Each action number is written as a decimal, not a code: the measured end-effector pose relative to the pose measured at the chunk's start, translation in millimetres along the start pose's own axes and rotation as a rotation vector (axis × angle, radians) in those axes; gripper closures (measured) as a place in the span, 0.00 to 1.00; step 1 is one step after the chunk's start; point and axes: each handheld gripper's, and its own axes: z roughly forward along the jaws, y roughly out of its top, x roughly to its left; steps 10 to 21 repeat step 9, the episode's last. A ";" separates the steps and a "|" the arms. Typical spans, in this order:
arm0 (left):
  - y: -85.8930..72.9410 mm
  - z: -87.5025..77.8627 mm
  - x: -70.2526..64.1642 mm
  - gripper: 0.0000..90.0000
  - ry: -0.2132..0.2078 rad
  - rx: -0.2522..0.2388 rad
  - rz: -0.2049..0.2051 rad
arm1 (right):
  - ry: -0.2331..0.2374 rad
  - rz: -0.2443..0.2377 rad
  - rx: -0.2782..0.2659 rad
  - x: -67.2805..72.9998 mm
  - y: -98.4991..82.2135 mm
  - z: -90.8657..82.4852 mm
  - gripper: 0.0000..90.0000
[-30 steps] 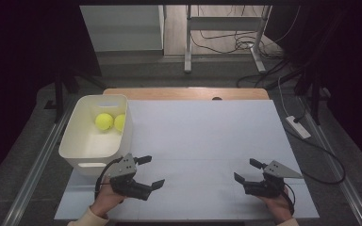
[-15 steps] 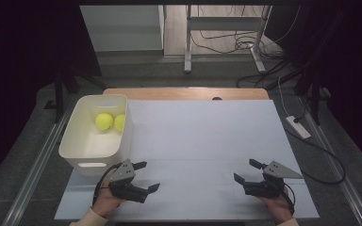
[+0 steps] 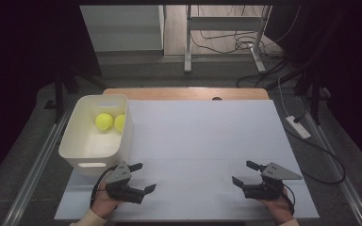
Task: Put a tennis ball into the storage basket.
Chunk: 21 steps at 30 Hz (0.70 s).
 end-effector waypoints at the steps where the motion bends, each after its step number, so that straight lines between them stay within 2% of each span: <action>1: -0.1 0.0 0.1 0.10 0.001 -0.001 0.001 | -0.001 0.000 0.002 0.0 -0.2 0.0 0.15; 21: 0.0 -0.8 0.5 0.10 0.005 -0.010 -0.005 | 0.006 -0.002 0.009 -0.2 -1.1 0.2 0.15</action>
